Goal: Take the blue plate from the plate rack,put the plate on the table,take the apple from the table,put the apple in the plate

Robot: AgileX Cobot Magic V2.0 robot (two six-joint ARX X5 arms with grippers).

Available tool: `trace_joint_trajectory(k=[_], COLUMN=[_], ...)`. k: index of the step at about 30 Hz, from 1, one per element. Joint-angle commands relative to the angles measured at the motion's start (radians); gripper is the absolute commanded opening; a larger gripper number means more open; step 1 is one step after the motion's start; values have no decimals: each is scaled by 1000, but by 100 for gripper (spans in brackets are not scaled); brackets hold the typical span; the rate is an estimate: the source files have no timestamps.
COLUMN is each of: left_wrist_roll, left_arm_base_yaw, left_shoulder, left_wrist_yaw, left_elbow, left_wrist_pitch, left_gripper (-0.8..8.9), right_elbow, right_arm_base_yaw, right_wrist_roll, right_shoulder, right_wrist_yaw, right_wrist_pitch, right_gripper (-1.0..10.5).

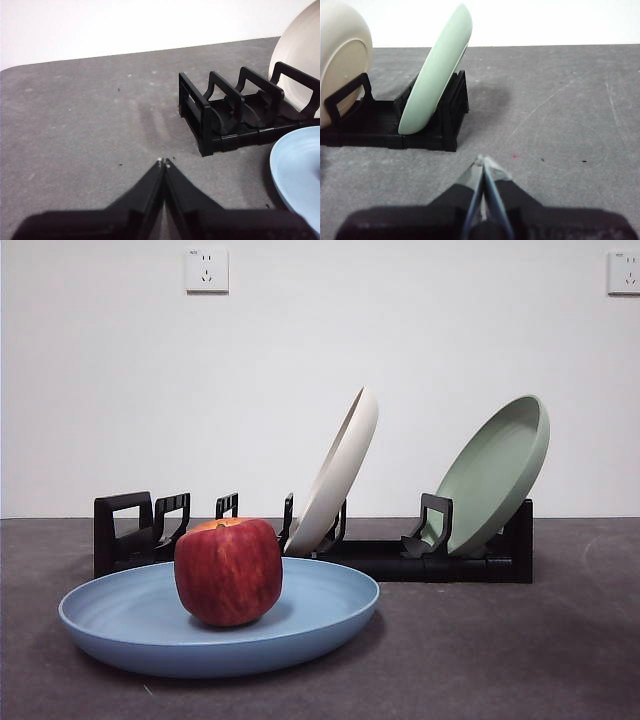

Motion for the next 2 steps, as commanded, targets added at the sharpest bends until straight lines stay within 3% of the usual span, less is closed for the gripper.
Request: trace_joint_trajectory(k=[1,2], left_wrist_roll=[3,3], left_arm_base_yaw=[3,3], left_shoulder=[-2,-2], left_wrist_yaw=[-1,-1], left_elbow=[-13,-13], left_wrist_pitch=[2,2], left_gripper=[-3,-3], right_elbow=[-16,-16], right_arm_base_yaw=[-2,-2], right_wrist_roll=[13,13], right_shoulder=[-3,-3], right_wrist_yaw=[5,5], right_wrist_pitch=[3,3], right_gripper=[1,1])
